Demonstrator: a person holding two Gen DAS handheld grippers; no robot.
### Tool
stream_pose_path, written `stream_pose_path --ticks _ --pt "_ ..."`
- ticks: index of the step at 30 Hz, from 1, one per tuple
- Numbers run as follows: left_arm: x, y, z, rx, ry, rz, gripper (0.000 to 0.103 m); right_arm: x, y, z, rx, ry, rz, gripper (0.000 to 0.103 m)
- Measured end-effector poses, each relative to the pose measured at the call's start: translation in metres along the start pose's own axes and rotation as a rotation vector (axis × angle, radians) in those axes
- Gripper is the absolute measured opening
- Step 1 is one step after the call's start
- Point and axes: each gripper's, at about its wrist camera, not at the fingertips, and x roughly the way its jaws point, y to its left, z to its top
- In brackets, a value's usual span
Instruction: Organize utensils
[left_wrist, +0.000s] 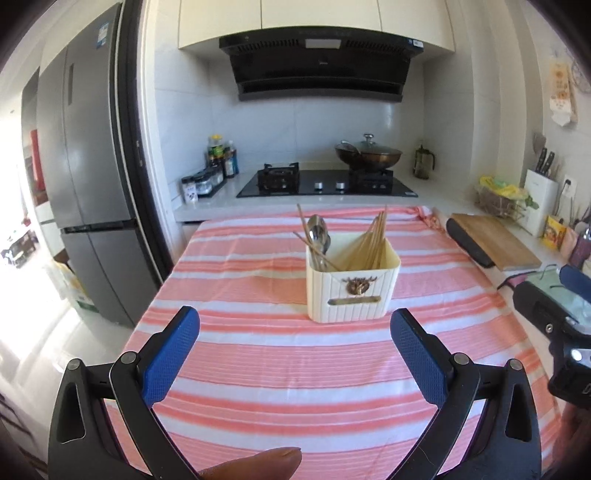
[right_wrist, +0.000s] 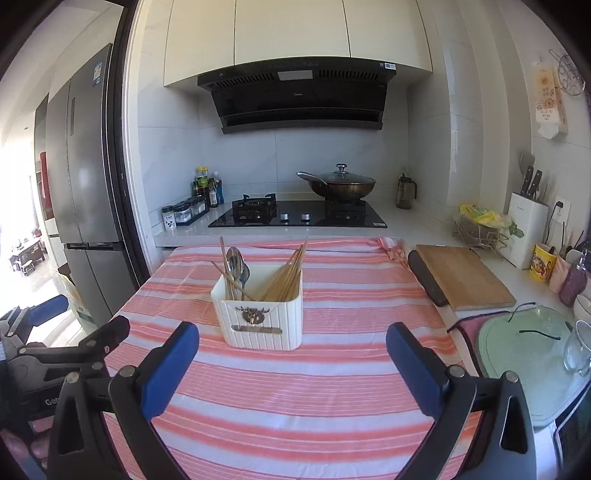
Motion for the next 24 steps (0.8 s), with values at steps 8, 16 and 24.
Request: stream_pose_path --ticks 8,16,24 --pt "-0.035 0.012 0.001 -0.01 -0.04 0.01 0.103 -0.03 0.018 -0.005 -0.04 -0.03 0.015 0.103" --pt "-0.058 0.023 0.002 -0.019 -0.06 0.002 0.103 -0.051 0.029 -0.003 -0.07 -0.047 0.016 0.103" --pt "-0.07 0.024 0.003 -0.021 -0.083 0.012 0.103 -0.067 0.034 -0.003 -0.078 -0.051 0.023 0.103"
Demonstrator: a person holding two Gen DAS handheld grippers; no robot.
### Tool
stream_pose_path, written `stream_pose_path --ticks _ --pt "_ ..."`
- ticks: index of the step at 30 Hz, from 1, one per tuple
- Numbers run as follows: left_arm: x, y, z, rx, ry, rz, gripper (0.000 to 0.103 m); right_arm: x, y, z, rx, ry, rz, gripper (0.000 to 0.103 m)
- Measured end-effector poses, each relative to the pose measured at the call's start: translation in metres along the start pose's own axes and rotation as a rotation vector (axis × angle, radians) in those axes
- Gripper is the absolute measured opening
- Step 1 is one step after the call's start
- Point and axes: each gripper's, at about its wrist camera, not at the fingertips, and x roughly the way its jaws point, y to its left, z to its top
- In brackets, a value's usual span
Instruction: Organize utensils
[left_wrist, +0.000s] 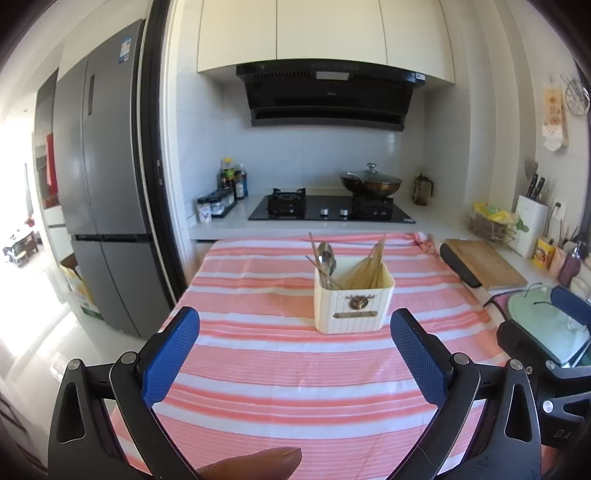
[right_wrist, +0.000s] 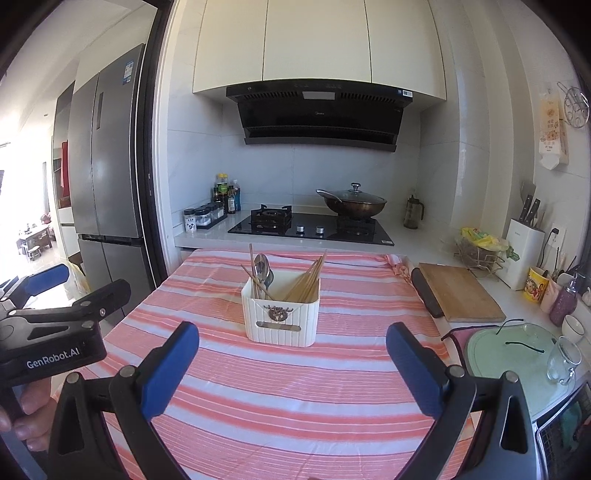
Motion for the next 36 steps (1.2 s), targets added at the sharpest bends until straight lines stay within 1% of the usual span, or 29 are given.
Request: stream_pose_path --ticks 3,19,36 --pt "-0.001 0.0 0.001 0.006 0.002 0.01 0.103 -0.003 0.002 0.0 -0.005 -0.003 -0.001 0.103" --pt "-0.001 0.0 -0.002 0.007 0.025 0.007 0.103 -0.006 0.001 -0.004 0.006 0.003 0.001 0.103" --pt "0.011 -0.003 -0.009 0.006 0.055 0.004 0.103 -0.002 -0.004 -0.01 0.026 0.021 -0.002 0.103"
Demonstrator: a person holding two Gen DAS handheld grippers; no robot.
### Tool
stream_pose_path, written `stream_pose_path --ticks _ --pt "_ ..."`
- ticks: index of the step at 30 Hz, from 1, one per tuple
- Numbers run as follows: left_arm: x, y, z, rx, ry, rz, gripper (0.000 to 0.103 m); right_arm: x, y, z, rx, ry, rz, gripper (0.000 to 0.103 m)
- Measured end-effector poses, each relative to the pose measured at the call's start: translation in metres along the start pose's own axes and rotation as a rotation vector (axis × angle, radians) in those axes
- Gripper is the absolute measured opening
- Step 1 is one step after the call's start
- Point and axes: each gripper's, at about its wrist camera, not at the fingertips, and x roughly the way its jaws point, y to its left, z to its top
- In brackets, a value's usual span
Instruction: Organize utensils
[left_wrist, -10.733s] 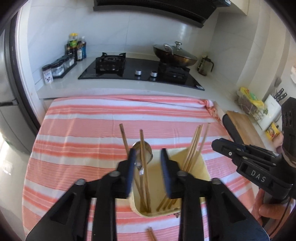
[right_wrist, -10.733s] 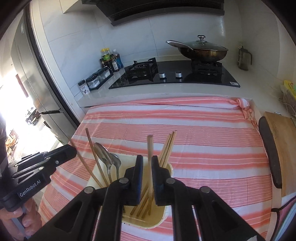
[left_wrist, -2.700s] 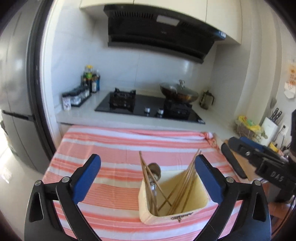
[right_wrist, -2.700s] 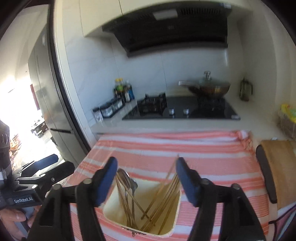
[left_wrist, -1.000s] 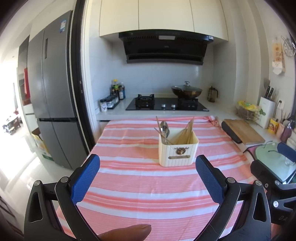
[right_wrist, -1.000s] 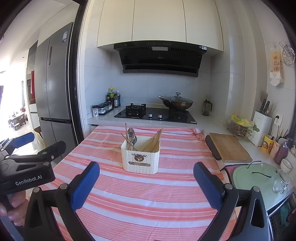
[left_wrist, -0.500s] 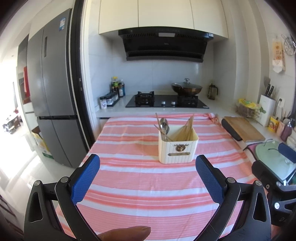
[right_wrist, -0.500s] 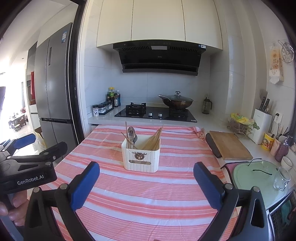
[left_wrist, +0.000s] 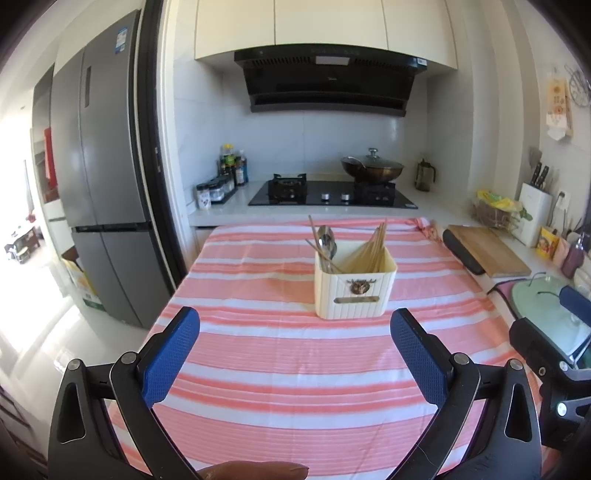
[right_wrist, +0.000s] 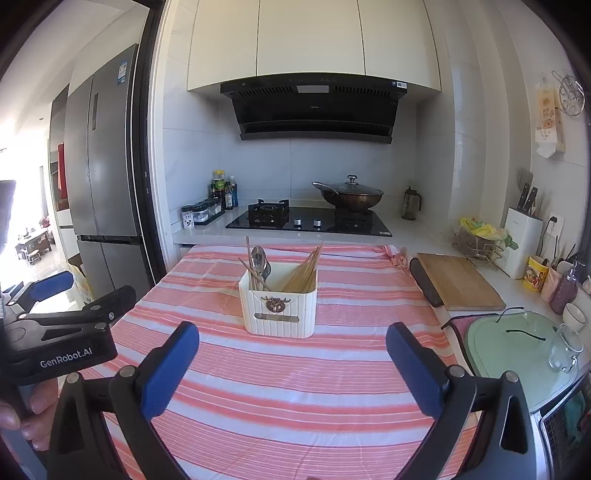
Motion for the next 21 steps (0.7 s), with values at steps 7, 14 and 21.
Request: stream_pose_path --ticks 7,14,21 --pt "0.0022 -0.0015 -0.0014 0.004 0.007 -0.005 0.103 0.0031 -0.001 -0.0011 0.0 0.007 -0.005 0.103" --pt "0.0018 -0.0035 -0.0026 0.009 0.007 -0.009 0.103 0.0042 -0.0001 -0.0021 0.0 0.014 -0.007 0.103" --pt "0.0016 -0.0055 -0.003 0.013 0.006 -0.011 0.103 0.0048 0.0016 -0.0016 -0.006 0.014 -0.009 0.103"
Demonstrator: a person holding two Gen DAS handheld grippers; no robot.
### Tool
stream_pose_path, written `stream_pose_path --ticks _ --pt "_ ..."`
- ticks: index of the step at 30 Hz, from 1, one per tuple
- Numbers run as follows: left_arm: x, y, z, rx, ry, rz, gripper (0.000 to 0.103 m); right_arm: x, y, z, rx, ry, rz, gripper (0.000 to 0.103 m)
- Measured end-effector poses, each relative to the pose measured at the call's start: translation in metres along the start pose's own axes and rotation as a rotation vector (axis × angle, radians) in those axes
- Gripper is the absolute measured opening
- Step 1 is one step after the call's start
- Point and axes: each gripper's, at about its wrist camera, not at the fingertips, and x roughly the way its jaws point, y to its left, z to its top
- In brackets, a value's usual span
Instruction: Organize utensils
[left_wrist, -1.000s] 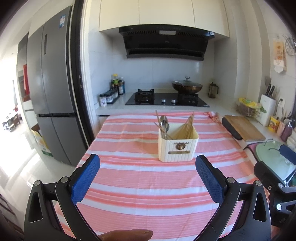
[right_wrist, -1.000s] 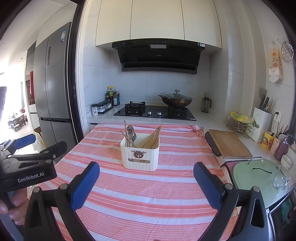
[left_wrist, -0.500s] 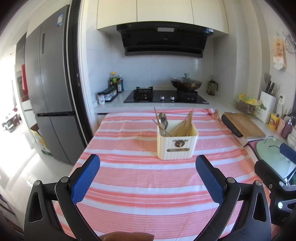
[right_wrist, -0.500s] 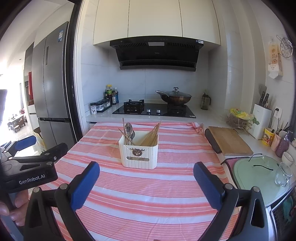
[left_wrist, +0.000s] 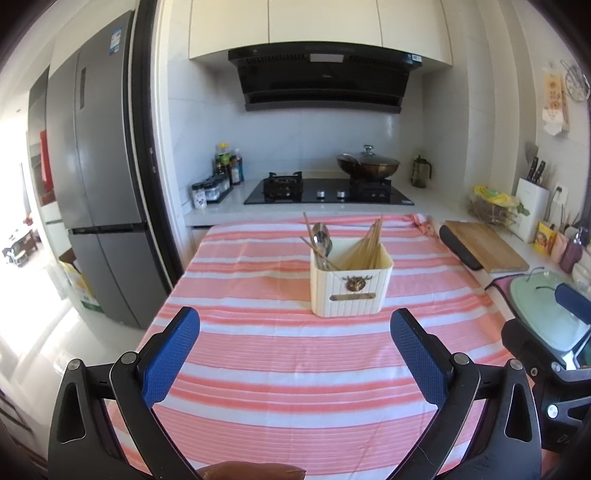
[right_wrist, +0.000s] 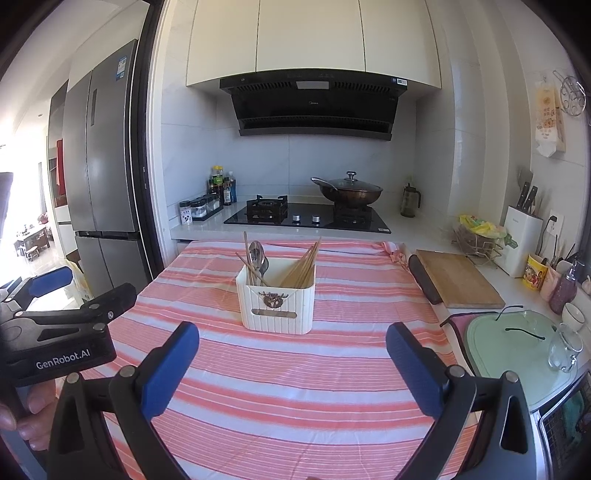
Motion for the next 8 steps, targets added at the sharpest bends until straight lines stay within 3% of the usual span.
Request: stream_pose_path --ticks 8 --pt "0.0048 0.0021 0.0003 -0.036 0.017 0.011 0.103 0.0041 -0.0005 0.0007 0.0 0.008 -0.007 0.103"
